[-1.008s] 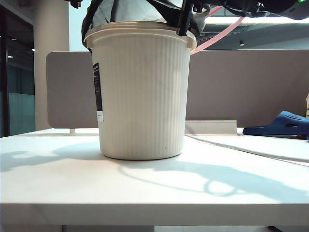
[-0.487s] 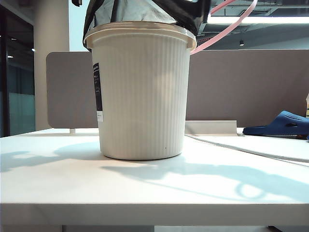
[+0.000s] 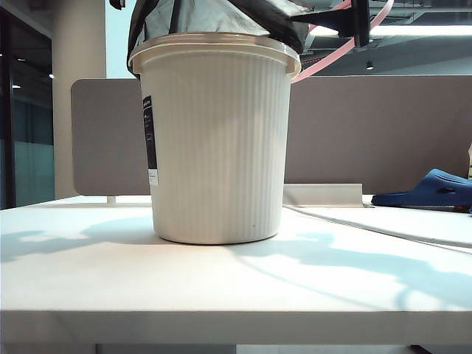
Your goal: Open the ring lid of the trash can, pull out the black garbage bag inside, and place it on the table.
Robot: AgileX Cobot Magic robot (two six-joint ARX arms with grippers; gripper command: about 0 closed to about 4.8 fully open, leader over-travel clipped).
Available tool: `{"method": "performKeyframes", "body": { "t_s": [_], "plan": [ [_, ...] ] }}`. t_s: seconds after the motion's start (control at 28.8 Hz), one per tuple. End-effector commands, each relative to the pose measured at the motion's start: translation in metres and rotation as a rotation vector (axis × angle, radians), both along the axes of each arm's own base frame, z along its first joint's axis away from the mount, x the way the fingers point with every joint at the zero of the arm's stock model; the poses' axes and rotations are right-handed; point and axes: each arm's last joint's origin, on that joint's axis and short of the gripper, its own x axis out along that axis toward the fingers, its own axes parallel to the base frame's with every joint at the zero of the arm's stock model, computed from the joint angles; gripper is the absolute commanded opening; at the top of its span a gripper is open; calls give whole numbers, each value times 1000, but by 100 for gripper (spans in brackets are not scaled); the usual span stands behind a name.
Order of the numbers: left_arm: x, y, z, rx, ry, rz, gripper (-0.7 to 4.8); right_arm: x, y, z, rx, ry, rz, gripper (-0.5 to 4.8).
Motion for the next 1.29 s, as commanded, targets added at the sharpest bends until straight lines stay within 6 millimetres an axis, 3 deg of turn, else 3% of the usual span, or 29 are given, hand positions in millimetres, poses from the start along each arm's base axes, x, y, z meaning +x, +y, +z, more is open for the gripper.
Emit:
{"method": "performKeyframes", "body": {
  "t_s": [0.03,0.49,0.66,0.94,1.04,1.29],
  "plan": [
    [-2,0,5,-10,-32,-9,-6,3,1,0,15,17,-40,426],
    [-4,-1,6,-3,-39,-79,-6,13,4,-4,74,5,-65,418],
    [-5,-1,5,1,-40,-97,-6,25,11,9,78,-6,-46,418],
    [-5,-1,5,4,-42,-106,-6,34,22,3,19,109,-46,417],
    [-5,-1,5,3,-41,-104,-6,35,22,3,14,98,-61,357],
    [-5,-1,5,6,-42,-116,-6,37,23,6,21,84,-60,358]
  ]
}}
